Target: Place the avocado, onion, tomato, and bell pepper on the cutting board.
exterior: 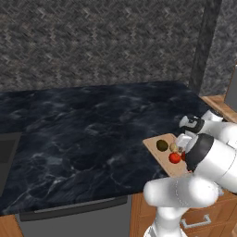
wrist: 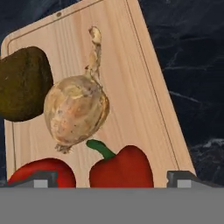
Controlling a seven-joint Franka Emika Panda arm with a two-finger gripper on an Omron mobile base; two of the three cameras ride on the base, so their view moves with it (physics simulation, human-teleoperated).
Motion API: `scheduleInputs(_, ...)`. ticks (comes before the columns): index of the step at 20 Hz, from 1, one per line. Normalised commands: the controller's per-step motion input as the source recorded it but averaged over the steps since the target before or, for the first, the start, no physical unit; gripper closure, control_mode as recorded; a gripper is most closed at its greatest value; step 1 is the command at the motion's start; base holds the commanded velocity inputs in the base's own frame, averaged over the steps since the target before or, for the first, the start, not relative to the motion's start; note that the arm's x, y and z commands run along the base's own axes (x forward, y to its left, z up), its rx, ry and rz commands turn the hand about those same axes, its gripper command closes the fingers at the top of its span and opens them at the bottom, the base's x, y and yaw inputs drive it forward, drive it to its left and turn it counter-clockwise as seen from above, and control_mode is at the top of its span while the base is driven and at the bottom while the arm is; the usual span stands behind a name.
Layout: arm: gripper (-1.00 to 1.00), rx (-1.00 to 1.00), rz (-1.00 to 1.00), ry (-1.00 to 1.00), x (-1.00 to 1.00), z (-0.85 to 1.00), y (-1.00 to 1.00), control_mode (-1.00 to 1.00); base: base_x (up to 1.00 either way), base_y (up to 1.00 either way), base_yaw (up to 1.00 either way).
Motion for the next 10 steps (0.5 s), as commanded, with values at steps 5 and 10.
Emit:
scheduleInputs(5, -1.0, 0.0, -0.01, 0.01, 0.01, 1.0, 0.17, -1.0, 0.0, 0.0, 0.0)
scheduleInputs(10, -1.0, -0.06, 0.0, -0.03, -0.43, 0.98, 0.75, -1.0, 0.0, 0.0, 0.0)
